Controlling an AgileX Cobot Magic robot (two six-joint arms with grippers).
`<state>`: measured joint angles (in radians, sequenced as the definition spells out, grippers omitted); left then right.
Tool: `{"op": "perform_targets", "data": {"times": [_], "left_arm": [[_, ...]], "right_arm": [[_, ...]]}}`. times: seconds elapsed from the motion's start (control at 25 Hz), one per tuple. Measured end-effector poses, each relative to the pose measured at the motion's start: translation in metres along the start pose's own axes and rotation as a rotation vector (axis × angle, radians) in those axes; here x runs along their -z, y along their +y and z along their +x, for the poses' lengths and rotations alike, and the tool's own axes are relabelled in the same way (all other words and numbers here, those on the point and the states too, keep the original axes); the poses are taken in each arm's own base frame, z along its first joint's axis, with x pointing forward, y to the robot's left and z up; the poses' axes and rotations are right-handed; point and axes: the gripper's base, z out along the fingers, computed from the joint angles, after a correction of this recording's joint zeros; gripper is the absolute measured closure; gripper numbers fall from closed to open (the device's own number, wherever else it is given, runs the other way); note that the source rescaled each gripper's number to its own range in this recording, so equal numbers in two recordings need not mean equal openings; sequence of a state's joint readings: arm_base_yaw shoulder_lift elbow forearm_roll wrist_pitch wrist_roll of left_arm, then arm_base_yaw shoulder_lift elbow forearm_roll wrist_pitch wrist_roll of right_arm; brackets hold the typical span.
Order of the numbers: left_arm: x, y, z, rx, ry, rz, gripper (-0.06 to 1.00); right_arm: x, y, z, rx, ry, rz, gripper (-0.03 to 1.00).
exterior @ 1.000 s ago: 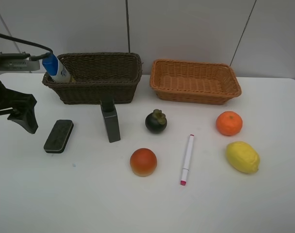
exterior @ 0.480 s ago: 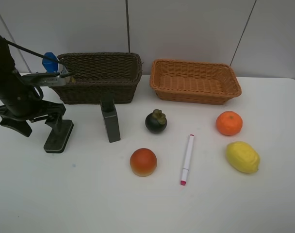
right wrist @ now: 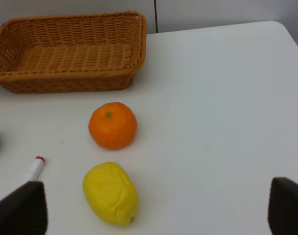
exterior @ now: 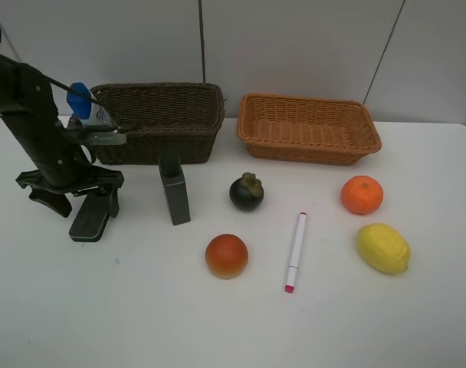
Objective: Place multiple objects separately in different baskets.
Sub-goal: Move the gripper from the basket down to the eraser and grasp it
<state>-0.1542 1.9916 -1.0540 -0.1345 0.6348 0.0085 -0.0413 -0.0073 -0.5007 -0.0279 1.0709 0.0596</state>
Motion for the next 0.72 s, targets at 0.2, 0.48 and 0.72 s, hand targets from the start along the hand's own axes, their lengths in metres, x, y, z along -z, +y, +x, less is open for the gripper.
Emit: {"op": "perform_targets", "data": {"times": [0.2,0.48,0.72], "left_arm": [[-0.0069,-0.0091,-0.0004,-0.018,-0.004,-0.022,-0.06],[-0.0068,-0.0028,-0.0006,-0.007,-0.005,-0.091,-0.06],[-0.0068,-0.0021,0.0001,0.022,0.001,-0.099,0.47]], "right_arm": [[0.0000,0.0000,0.0000,0.000,0.000,0.000,-0.03],[0.0000,0.0000,0.0000,0.000,0.000,0.000,-0.03],[0.0000,0.0000,0.0000,0.000,0.000,0.000,-0.03]]}}
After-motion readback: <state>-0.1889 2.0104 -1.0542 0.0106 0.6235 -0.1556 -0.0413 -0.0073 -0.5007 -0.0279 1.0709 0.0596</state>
